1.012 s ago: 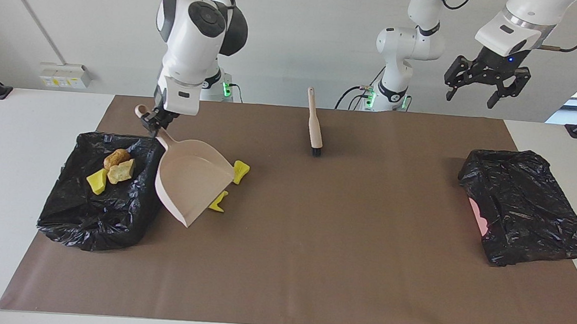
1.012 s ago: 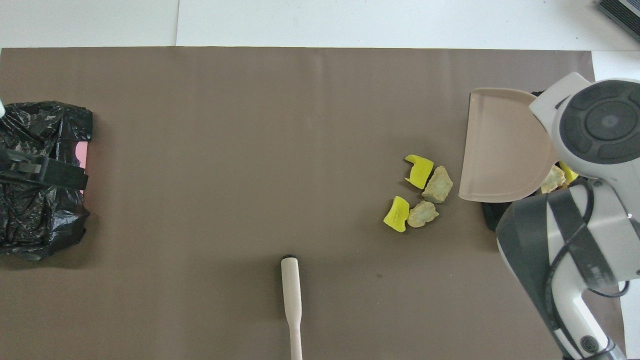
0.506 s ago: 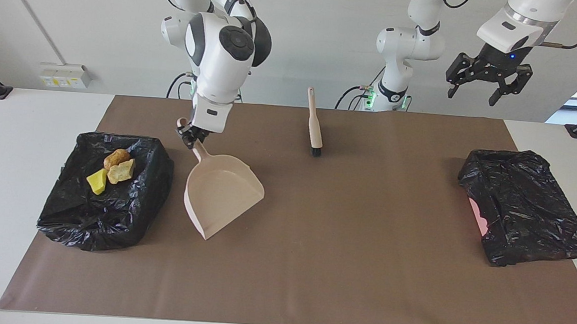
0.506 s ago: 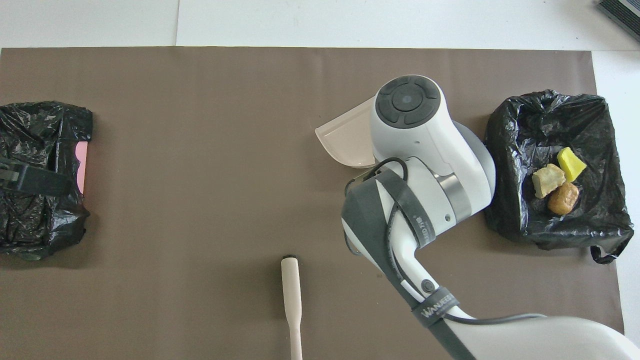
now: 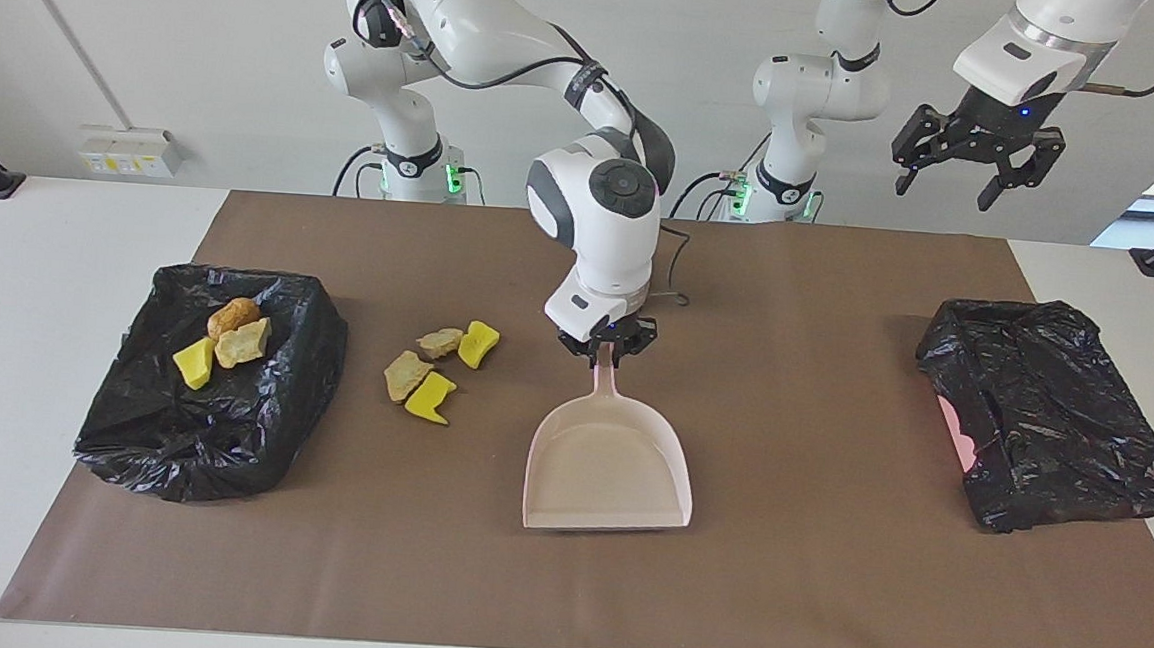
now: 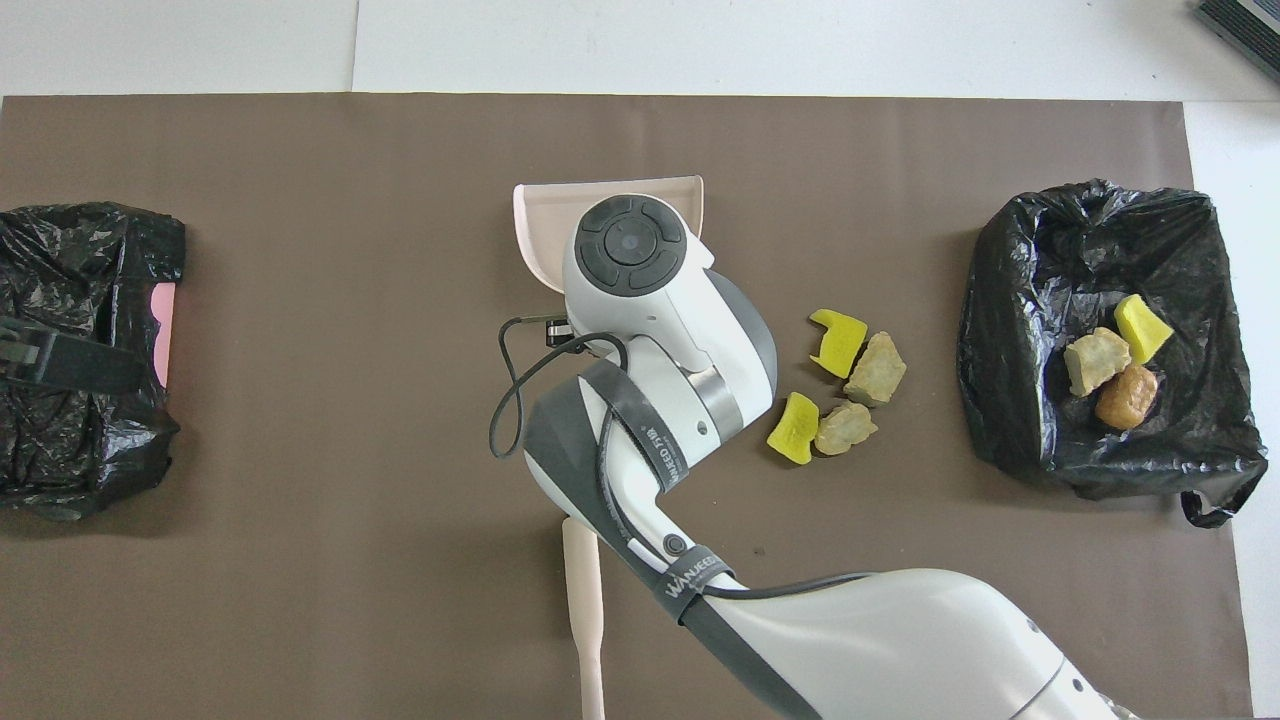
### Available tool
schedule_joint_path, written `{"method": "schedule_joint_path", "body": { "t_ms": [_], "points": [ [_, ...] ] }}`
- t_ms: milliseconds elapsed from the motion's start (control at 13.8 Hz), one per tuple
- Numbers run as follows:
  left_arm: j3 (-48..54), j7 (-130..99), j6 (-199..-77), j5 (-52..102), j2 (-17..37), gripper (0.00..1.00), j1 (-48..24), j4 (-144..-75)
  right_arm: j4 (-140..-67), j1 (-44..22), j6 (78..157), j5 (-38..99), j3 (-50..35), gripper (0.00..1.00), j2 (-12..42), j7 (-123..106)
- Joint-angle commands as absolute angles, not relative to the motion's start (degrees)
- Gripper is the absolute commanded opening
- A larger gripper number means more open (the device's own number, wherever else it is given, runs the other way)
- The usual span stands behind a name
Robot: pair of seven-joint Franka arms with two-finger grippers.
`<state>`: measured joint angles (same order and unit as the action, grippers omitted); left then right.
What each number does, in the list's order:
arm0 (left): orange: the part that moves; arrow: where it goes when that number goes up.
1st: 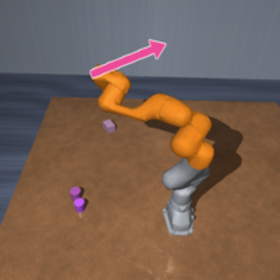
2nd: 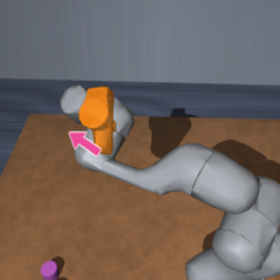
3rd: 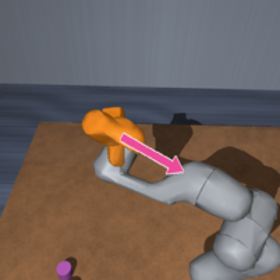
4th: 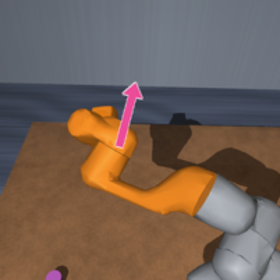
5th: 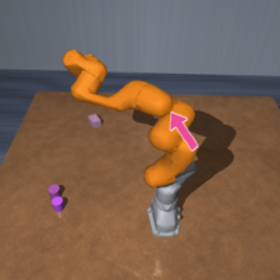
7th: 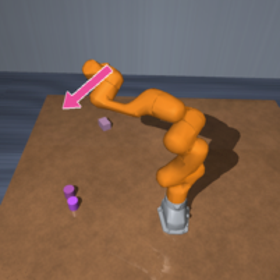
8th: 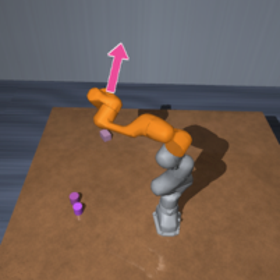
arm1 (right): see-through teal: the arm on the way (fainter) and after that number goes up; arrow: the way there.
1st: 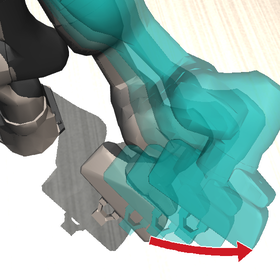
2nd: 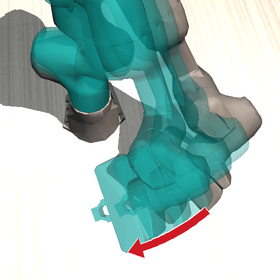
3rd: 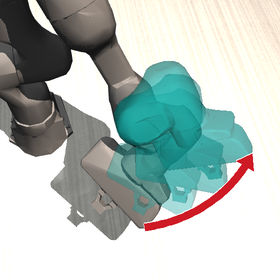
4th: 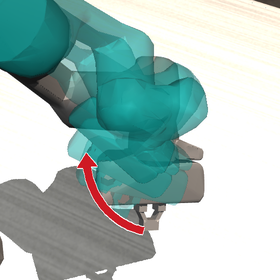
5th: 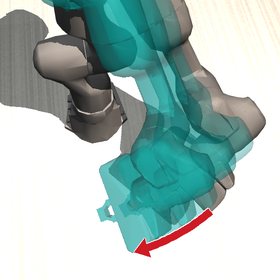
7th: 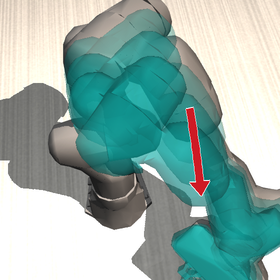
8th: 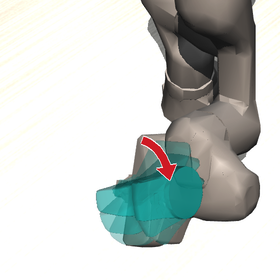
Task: Sweep and dump trash in bin
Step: 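Release the dustpan on the mat and withdraw the right gripper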
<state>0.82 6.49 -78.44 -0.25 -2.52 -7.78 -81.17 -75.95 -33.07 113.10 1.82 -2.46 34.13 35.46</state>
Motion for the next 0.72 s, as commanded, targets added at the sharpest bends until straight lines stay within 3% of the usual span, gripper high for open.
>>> {"method": "schedule_joint_path", "body": {
  "t_ms": [0,217,289,361,434,650],
  "points": [
    [1.05,6.86,-77.43,-1.05,-3.34,1.0,-8.0,-81.56,-72.95,-33.66,114.87,4.21,-2.72,0.0,36.56,38.5],
    [1.14,6.77,-77.43,-0.97,-3.69,1.0,-8.17,-82.0,-74.78,-34.63,118.46,5.36,-2.9,0.0,36.83,38.5],
    [1.14,6.77,-77.43,-0.97,-3.69,1.0,-8.09,-81.91,-74.79,-34.63,117.87,5.27,-2.99,0.11,36.65,38.41],
    [1.14,6.68,-77.52,-0.97,-3.69,1.0,-8.17,-81.91,-74.88,-34.72,117.86,5.27,-2.99,0.61,36.56,37.89],
    [1.14,6.68,-77.61,-0.97,-3.69,1.0,-8.09,-81.91,-75.06,-34.98,117.95,4.66,-2.9,1.0,36.48,37.71],
    [1.41,6.68,-77.61,-0.79,-3.69,1.0,-8.17,-81.91,-79.08,-35.59,117.25,4.57,-2.99,1.0,32.36,37.18]
  ]
}}
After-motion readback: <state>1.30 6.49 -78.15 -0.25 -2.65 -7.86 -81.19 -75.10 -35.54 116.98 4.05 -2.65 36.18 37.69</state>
